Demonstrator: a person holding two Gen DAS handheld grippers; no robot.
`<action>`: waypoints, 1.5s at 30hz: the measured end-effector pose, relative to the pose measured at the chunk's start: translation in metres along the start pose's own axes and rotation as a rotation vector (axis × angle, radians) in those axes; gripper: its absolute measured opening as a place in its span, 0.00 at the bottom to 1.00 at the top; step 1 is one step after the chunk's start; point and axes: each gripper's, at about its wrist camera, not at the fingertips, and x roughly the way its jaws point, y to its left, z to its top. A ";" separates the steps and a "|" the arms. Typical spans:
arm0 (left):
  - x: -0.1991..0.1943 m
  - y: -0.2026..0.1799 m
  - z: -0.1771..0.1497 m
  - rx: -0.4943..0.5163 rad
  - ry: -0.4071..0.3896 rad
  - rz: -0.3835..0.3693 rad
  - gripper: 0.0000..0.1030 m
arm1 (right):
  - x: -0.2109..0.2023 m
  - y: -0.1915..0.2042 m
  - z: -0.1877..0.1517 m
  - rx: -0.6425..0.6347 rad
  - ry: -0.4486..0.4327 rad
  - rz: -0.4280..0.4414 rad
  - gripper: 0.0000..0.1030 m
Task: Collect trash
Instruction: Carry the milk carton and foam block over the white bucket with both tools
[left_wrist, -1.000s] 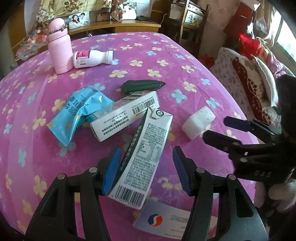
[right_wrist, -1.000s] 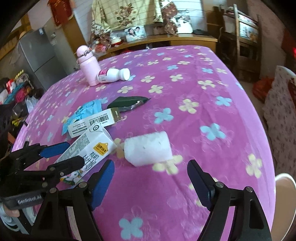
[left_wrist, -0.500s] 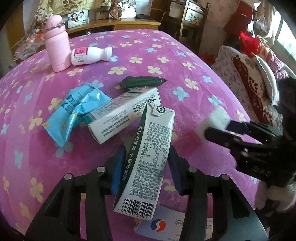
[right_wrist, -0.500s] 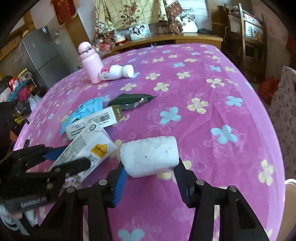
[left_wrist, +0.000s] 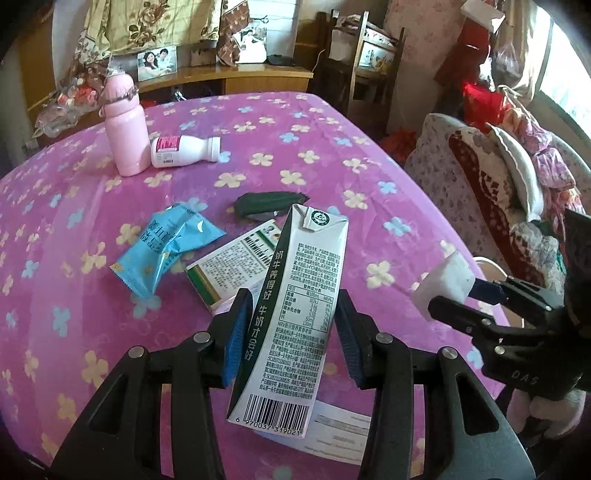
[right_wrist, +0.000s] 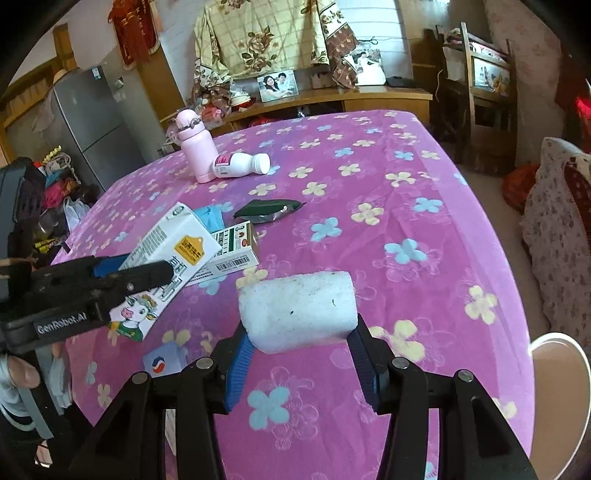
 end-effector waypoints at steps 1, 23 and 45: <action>-0.002 -0.003 0.000 0.004 -0.004 -0.001 0.42 | -0.002 0.000 -0.001 0.000 -0.002 -0.001 0.47; -0.008 -0.060 -0.002 0.057 -0.016 -0.050 0.41 | -0.053 -0.029 -0.020 0.031 -0.061 -0.068 0.48; 0.015 -0.120 -0.001 0.106 0.030 -0.135 0.37 | -0.075 -0.070 -0.035 0.091 -0.081 -0.129 0.49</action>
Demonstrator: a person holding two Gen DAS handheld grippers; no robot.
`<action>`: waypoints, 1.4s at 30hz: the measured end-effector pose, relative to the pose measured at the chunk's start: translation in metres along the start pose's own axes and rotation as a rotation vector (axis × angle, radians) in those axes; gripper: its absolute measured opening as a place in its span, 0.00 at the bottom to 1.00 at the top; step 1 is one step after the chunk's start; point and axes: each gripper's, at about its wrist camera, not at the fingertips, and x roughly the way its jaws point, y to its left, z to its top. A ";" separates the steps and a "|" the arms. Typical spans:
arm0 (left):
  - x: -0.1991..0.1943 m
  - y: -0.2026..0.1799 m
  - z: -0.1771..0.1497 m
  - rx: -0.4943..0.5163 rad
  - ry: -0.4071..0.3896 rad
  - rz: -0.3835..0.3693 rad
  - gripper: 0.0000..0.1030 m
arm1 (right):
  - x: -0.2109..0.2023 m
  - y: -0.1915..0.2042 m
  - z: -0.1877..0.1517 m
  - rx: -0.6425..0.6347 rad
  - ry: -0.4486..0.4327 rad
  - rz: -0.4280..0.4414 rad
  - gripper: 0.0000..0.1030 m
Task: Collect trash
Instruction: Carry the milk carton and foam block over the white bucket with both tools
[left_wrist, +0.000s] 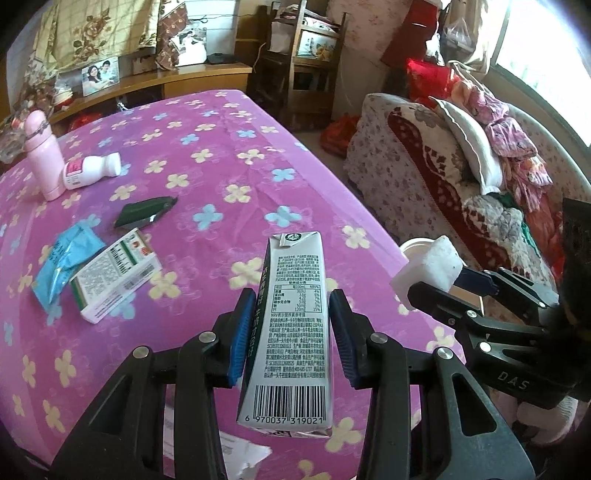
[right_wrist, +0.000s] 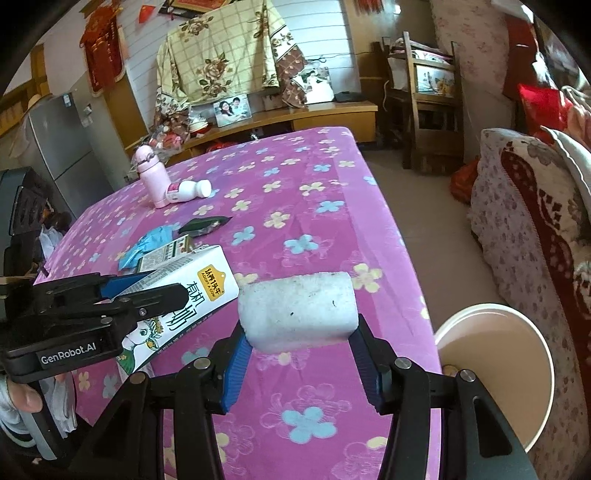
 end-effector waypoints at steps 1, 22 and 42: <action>0.001 -0.002 0.001 0.004 0.000 -0.002 0.37 | -0.002 -0.004 -0.001 0.006 -0.003 -0.004 0.49; 0.032 -0.087 0.012 0.103 0.030 -0.073 0.37 | -0.037 -0.097 -0.030 0.147 -0.021 -0.103 0.49; 0.071 -0.152 0.021 0.161 0.070 -0.122 0.37 | -0.045 -0.166 -0.060 0.265 0.010 -0.168 0.49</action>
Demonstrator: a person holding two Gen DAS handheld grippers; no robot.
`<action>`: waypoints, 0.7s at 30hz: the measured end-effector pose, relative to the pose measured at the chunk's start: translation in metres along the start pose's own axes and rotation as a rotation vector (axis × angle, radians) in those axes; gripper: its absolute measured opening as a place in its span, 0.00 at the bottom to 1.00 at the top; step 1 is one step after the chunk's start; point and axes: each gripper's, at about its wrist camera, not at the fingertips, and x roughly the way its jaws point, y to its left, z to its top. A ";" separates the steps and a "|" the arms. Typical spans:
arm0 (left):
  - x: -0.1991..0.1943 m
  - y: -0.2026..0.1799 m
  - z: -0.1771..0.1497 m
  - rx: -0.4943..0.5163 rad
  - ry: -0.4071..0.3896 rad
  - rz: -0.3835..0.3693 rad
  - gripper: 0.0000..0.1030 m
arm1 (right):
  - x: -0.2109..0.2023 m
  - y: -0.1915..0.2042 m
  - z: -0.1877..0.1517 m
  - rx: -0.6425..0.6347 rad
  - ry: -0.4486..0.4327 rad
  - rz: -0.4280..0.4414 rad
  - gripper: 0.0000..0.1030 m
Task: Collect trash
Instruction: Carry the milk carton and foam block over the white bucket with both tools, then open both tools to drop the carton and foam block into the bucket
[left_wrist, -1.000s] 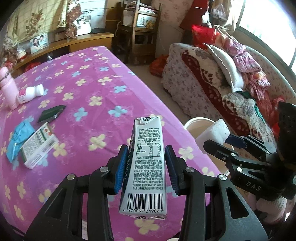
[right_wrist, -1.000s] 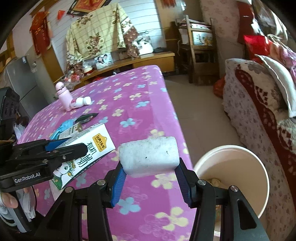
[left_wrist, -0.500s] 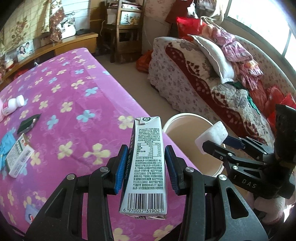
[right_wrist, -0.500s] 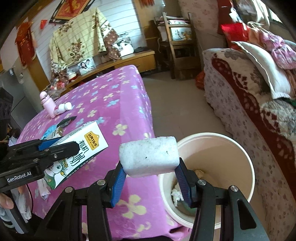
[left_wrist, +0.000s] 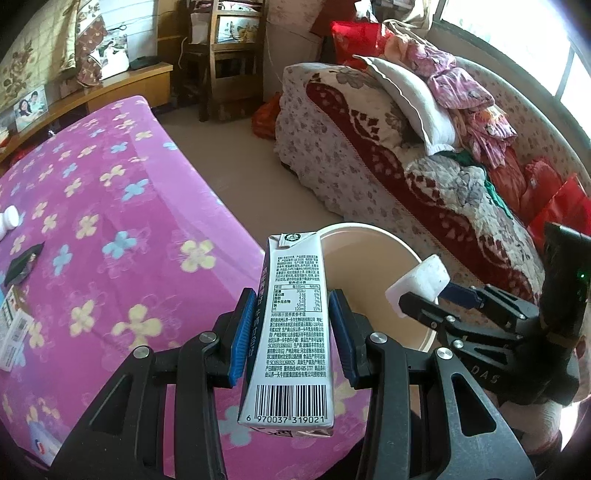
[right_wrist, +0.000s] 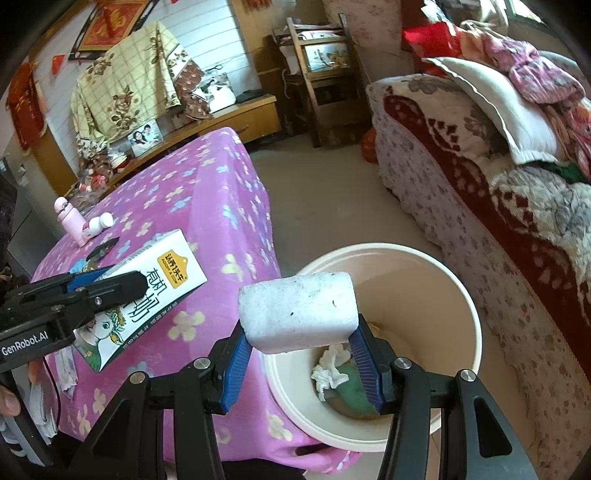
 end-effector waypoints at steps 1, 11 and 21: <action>0.003 -0.002 0.001 -0.001 0.003 -0.004 0.37 | 0.001 -0.003 -0.001 0.004 0.003 -0.002 0.49; 0.025 -0.022 0.009 0.006 0.022 -0.025 0.37 | 0.012 -0.028 -0.010 0.044 0.029 -0.017 0.49; 0.038 -0.032 0.012 0.013 0.033 -0.034 0.37 | 0.019 -0.048 -0.015 0.076 0.044 -0.033 0.49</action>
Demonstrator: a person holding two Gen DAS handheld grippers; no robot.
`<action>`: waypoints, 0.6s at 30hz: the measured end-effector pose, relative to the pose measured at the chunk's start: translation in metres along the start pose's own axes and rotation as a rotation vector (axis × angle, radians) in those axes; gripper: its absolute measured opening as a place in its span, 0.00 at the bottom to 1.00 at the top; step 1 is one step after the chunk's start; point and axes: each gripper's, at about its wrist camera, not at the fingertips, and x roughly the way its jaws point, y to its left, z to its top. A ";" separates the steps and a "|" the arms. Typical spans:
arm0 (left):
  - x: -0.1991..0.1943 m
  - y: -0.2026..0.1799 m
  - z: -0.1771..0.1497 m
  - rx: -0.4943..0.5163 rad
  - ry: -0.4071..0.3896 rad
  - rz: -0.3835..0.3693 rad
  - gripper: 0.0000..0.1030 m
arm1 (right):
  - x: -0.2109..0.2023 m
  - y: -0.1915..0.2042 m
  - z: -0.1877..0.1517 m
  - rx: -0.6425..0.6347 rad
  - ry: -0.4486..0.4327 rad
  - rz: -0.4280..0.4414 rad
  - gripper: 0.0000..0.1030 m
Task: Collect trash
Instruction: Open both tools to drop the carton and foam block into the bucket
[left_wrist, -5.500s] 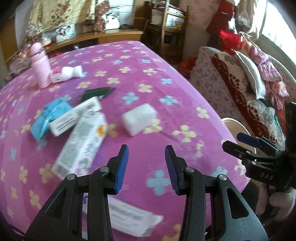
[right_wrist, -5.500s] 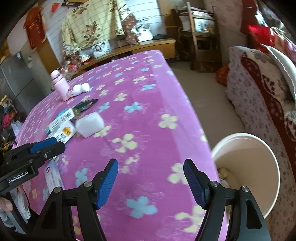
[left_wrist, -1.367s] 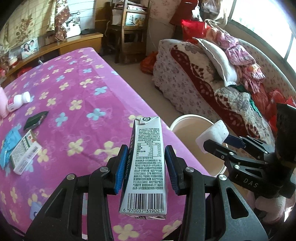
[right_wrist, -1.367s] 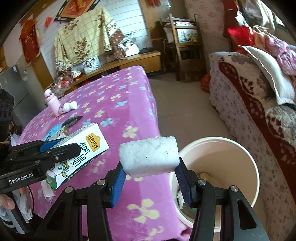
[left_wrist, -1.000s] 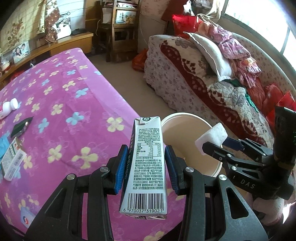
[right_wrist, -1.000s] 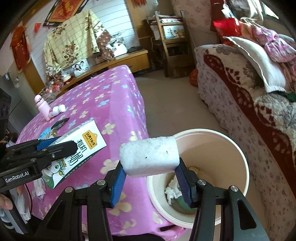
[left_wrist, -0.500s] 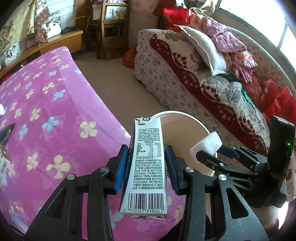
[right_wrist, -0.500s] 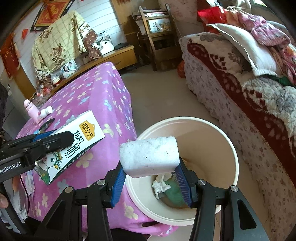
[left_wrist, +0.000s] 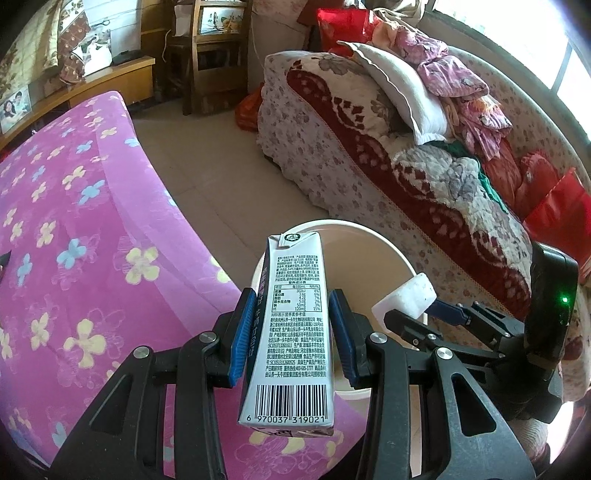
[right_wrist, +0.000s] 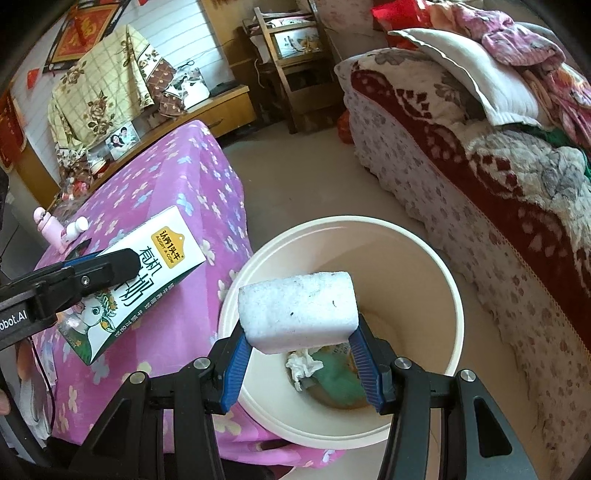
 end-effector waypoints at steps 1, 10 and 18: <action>0.001 -0.001 0.000 0.000 0.000 0.000 0.37 | 0.000 -0.001 0.000 0.002 0.001 -0.001 0.49; 0.005 -0.006 0.001 -0.008 -0.004 -0.015 0.37 | 0.003 -0.008 -0.001 0.019 0.007 -0.008 0.50; 0.007 -0.002 0.001 -0.030 0.000 -0.052 0.52 | 0.006 -0.013 0.000 0.039 0.005 -0.037 0.68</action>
